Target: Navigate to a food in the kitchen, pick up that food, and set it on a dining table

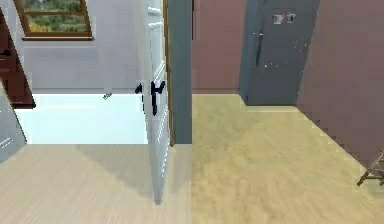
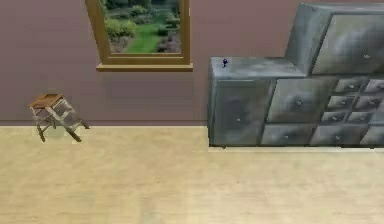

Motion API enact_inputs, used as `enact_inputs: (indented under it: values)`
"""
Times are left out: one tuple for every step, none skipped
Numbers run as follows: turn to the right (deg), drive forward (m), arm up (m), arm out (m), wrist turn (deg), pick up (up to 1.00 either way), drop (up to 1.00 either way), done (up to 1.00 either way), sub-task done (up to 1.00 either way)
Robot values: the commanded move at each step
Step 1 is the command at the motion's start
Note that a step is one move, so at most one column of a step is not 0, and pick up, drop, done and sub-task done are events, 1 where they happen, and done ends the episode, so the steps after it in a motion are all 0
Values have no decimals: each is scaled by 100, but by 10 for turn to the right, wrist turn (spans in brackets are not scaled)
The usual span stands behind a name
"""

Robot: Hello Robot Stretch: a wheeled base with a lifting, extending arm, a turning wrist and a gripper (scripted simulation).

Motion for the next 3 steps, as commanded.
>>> enact_inputs:
  values:
    - [450,0,0,0,0,0,0,0,0]
    - [450,0,0,0,0,0,0,0,0]
    - [450,0,0,0,0,0,0,0,0]
